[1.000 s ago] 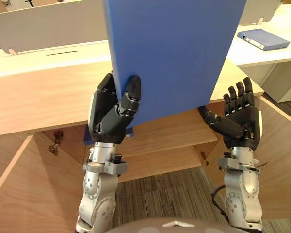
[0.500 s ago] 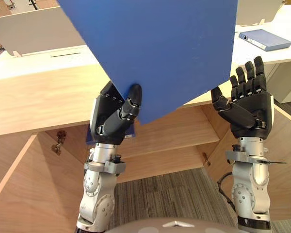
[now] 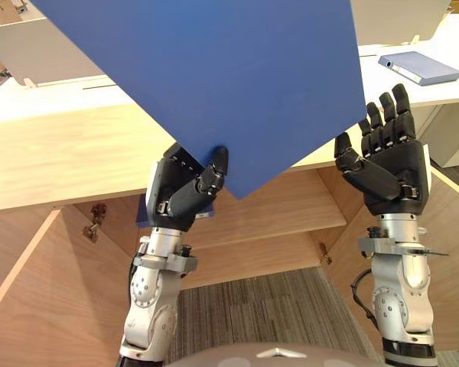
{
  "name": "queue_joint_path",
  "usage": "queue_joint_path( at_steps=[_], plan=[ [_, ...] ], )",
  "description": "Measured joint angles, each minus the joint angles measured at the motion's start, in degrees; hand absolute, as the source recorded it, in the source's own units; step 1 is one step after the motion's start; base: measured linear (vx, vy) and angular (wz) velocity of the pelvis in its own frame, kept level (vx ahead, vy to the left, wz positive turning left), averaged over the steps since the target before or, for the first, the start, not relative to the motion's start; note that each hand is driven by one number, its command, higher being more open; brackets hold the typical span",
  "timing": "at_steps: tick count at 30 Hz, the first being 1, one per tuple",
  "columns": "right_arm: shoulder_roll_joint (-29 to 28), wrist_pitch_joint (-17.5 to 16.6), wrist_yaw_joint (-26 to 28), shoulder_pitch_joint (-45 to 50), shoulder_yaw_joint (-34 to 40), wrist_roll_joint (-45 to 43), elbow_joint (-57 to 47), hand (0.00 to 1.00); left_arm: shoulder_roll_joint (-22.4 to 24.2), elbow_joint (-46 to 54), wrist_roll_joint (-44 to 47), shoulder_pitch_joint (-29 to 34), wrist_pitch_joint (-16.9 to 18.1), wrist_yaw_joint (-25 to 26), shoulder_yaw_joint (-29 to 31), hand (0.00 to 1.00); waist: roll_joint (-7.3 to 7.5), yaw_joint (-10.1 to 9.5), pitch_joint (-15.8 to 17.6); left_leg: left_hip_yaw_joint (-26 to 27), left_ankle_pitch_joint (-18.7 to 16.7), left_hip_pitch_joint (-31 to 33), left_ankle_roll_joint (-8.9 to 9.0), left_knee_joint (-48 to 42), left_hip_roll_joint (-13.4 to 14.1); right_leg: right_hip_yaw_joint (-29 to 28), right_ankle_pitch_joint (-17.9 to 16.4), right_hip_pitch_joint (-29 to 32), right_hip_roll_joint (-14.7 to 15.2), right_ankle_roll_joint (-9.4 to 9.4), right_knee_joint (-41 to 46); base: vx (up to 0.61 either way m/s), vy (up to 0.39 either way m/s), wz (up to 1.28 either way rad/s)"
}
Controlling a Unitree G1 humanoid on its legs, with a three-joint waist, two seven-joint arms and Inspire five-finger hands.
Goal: Walk over to the cabinet, pick up the folder, carry it to the office cabinet, place the folder inside the office cabinet, then close the office cabinet door
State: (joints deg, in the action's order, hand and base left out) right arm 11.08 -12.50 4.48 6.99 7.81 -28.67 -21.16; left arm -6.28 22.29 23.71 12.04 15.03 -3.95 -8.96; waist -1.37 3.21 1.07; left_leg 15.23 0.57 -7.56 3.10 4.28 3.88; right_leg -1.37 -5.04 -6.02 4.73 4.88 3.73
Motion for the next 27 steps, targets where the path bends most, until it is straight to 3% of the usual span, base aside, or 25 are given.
queue_joint_path(
  at_steps=[6, 13, 18, 27],
  plan=[
    [-1.3, 0.1, 0.3, 0.0, 0.0, 4.0, 1.8, 1.00, 1.3, 0.0, -8.2, 0.0, -0.1, 5.5, 4.4, 0.00, -0.06, 0.03, -0.1, -0.3, 0.7, 0.1, -0.14, 0.7, -0.2, 0.1, 0.3, 0.0, 0.1, 0.36, -0.5, -0.05, -0.002, 0.02],
    [-3.1, 0.5, 0.2, 0.2, 0.1, 4.1, 4.8, 1.00, 3.1, 0.0, -10.9, -0.1, -0.1, 11.0, 8.9, 0.00, -0.02, 0.07, -0.1, -0.4, 0.9, 0.1, -0.34, 0.7, -0.4, 0.1, 0.4, 0.0, 0.3, 0.50, -0.6, -0.04, 0.002, 0.01],
    [-4.2, 0.6, 0.2, 0.2, 0.1, 4.1, 4.8, 1.00, 4.0, 0.0, -10.7, -0.1, -0.1, 10.7, 10.3, 0.00, 0.21, 0.13, -0.3, -0.4, 1.0, 0.3, -0.38, 0.7, -0.5, 0.1, 0.4, 0.1, 0.4, 0.53, -0.6, 0.00, 0.000, 0.00],
    [-3.6, 0.8, 0.3, 0.0, 0.0, 6.1, 4.8, 1.00, 3.8, -2.7, -5.6, -1.0, -0.1, 4.9, 7.3, 0.00, 0.55, 0.06, -0.9, -0.4, 1.2, 0.9, -0.51, 0.7, -0.7, 0.1, 0.8, 0.9, 0.6, 0.97, -0.6, -0.01, 0.000, 0.00]
  ],
)
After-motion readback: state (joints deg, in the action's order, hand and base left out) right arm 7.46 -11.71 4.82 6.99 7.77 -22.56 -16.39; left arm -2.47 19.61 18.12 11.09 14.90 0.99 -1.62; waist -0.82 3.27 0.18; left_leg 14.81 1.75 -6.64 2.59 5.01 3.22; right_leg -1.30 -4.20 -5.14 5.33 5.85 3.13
